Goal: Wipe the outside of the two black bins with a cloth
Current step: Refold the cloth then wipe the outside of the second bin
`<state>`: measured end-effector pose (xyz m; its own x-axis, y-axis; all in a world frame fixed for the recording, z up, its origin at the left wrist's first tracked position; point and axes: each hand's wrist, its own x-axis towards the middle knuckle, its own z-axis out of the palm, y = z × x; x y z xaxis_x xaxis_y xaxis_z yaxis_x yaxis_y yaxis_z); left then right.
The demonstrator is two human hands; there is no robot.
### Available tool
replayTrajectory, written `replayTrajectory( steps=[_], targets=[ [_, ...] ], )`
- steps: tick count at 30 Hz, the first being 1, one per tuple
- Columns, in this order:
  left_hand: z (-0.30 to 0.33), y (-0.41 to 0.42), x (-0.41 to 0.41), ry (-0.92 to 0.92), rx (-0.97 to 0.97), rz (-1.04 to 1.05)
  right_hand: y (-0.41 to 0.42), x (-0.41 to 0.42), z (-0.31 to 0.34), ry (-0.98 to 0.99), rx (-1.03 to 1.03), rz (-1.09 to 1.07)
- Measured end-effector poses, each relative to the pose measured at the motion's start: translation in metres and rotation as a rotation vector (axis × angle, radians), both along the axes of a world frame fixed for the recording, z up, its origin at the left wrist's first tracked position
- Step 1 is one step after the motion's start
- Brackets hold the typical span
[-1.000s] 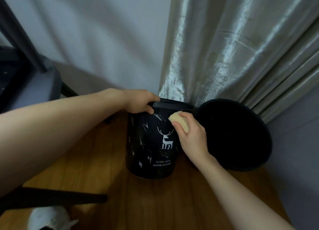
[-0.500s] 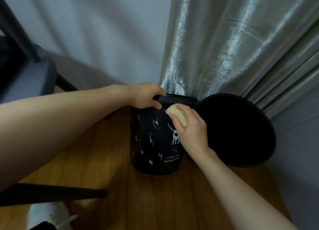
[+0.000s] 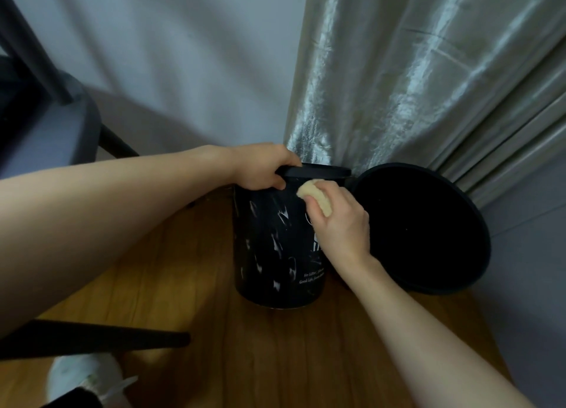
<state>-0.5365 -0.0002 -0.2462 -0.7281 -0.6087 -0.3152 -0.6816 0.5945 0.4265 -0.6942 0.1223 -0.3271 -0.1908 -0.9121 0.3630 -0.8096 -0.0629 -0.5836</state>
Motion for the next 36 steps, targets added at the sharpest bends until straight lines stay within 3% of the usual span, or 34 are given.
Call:
replayTrajectory(
  steps=[4, 12, 28, 36],
  targets=[
    [-0.001, 0.0, 0.0, 0.011, 0.004, 0.0, -0.003, -0.003, 0.007, -0.029, 0.004, -0.068],
    [-0.001, -0.003, 0.002, -0.005, 0.023, 0.005, 0.004, -0.011, -0.013, 0.139, -0.088, 0.07],
    [-0.005, 0.004, 0.004, 0.113, 0.063, 0.061, -0.001, -0.007, -0.006, 0.045, -0.083, 0.078],
    [-0.001, 0.006, 0.0, 0.082, -0.014, 0.011, 0.018, -0.014, -0.025, 0.12, -0.094, 0.172]
  ],
)
